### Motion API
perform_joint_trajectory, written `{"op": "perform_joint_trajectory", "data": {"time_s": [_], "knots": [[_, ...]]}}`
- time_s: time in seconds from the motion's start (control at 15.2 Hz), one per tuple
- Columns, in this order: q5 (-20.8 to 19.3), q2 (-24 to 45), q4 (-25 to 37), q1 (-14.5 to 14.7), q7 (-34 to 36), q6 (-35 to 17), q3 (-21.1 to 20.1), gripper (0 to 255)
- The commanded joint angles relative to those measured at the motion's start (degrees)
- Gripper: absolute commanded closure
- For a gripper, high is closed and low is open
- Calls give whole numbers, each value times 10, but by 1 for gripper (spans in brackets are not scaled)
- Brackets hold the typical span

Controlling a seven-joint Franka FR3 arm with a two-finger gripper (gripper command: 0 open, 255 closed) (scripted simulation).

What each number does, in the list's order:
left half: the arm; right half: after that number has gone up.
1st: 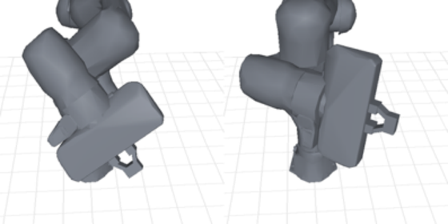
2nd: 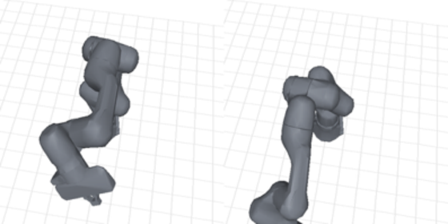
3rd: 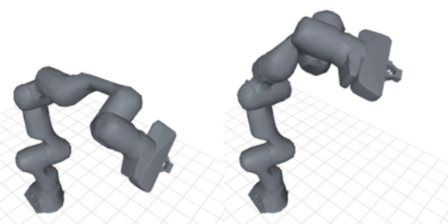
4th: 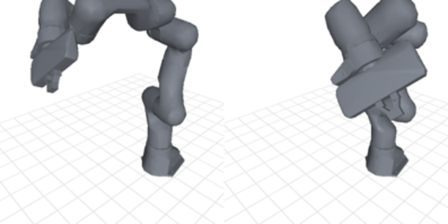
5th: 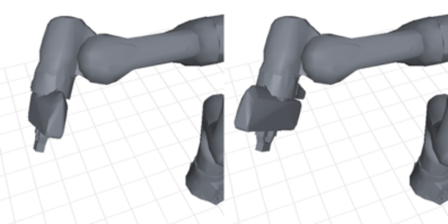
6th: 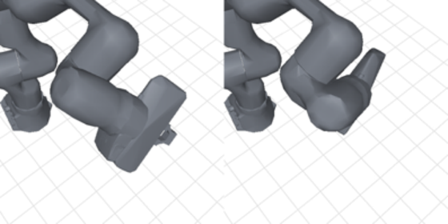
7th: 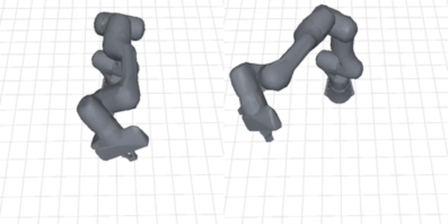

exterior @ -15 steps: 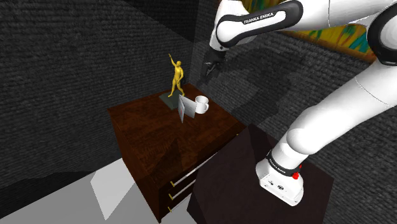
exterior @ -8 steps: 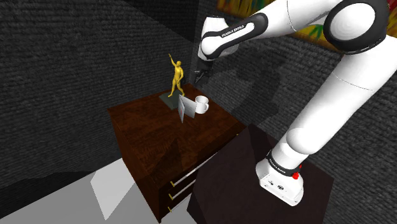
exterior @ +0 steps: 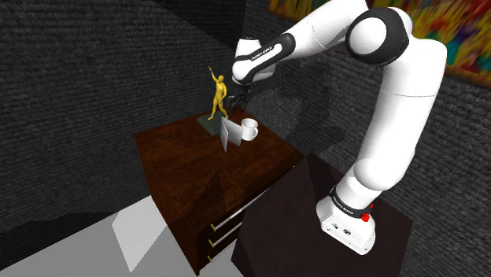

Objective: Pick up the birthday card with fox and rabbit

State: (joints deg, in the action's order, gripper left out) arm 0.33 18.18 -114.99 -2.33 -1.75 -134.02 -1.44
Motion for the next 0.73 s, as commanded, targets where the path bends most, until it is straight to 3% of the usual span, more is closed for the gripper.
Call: {"op": "perform_joint_trajectory", "data": {"time_s": [0.0, 0.53, 0.66], "knots": [[0, 47, 37, 1, 3, -7, 1, 0], [1, 228, 215, -1, 8, -1, 5, 0], [1, 239, 216, -1, 8, -10, 5, 0]]}}
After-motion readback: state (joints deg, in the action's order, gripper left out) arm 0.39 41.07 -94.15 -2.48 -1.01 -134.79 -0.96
